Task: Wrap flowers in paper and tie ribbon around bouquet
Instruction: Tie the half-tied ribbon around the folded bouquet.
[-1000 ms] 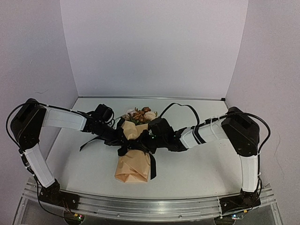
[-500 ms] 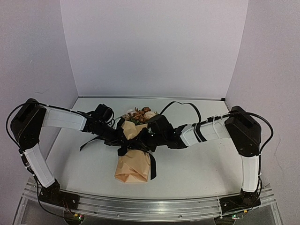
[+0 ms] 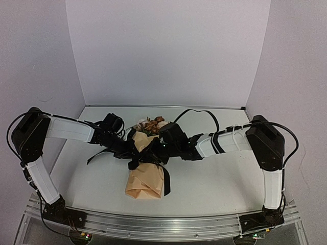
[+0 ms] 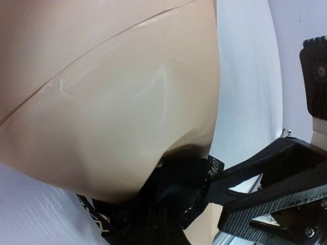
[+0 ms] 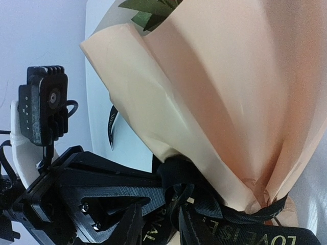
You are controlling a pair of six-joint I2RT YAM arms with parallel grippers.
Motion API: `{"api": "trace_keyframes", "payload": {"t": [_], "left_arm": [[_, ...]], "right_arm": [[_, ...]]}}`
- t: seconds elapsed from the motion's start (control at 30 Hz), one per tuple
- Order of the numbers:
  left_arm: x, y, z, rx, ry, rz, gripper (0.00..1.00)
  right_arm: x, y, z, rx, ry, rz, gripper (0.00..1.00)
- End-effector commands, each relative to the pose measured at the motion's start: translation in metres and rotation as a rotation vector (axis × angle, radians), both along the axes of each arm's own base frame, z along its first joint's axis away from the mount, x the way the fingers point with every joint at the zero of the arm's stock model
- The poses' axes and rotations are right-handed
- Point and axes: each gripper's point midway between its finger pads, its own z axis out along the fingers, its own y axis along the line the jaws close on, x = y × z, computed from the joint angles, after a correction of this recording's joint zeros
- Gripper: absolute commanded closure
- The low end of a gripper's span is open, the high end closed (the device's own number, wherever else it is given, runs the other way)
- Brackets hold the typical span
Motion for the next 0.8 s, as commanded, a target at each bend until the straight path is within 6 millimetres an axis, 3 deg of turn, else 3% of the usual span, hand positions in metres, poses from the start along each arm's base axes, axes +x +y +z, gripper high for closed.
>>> {"api": "trace_keyframes", "payload": {"t": [0.0, 0.77], "left_arm": [[0.008, -0.005, 0.019, -0.029, -0.064, -0.001, 0.94], [0.005, -0.004, 0.025, -0.041, -0.078, -0.004, 0.94]], "right_arm": [[0.005, 0.015, 0.012, 0.030, -0.005, 0.001, 0.72], [0.003, 0.016, -0.007, -0.008, 0.029, -0.006, 0.74]]}}
